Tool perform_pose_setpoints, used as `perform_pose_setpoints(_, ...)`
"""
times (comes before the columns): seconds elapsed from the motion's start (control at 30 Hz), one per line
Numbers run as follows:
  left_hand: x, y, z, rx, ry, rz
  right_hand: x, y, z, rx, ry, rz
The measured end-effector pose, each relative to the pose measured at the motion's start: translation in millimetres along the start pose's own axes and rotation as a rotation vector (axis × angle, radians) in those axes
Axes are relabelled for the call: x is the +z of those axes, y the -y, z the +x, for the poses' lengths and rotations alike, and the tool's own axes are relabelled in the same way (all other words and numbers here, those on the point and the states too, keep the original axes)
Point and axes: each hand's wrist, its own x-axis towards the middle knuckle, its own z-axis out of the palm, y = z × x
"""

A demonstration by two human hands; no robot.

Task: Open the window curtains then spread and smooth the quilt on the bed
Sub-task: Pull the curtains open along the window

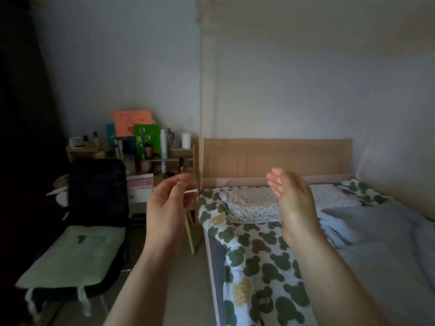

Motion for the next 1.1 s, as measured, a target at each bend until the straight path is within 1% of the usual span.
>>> perform_pose_setpoints(0.17,-37.4,1.2,-16.7,0.067,-0.165,0.050,31.3,-12.7,-11.3,0.079,0.175,0.065)
perform_pose_setpoints(0.27,-69.4,-6.2,-36.6,0.101,-0.304,0.112,58.8,-19.7,-30.5,0.141,0.287,0.129)
perform_pose_setpoints(0.4,-113.6,-17.0,-57.4,0.140,-0.427,0.192,100.7,-25.1,-62.0,0.205,0.426,0.188)
perform_pose_setpoints(0.7,-220.8,-51.3,-96.8,0.245,-0.676,0.277,187.3,-20.7,-140.1,0.179,0.764,0.213)
perform_pose_setpoints(0.9,-297.7,-73.2,-110.3,0.272,-0.792,0.285,257.4,-8.6,-200.2,0.185,0.895,0.217)
perform_pose_setpoints(1.1,-379.3,-107.4,-111.2,0.308,-0.881,0.296,339.6,9.6,-259.6,0.193,0.977,0.266)
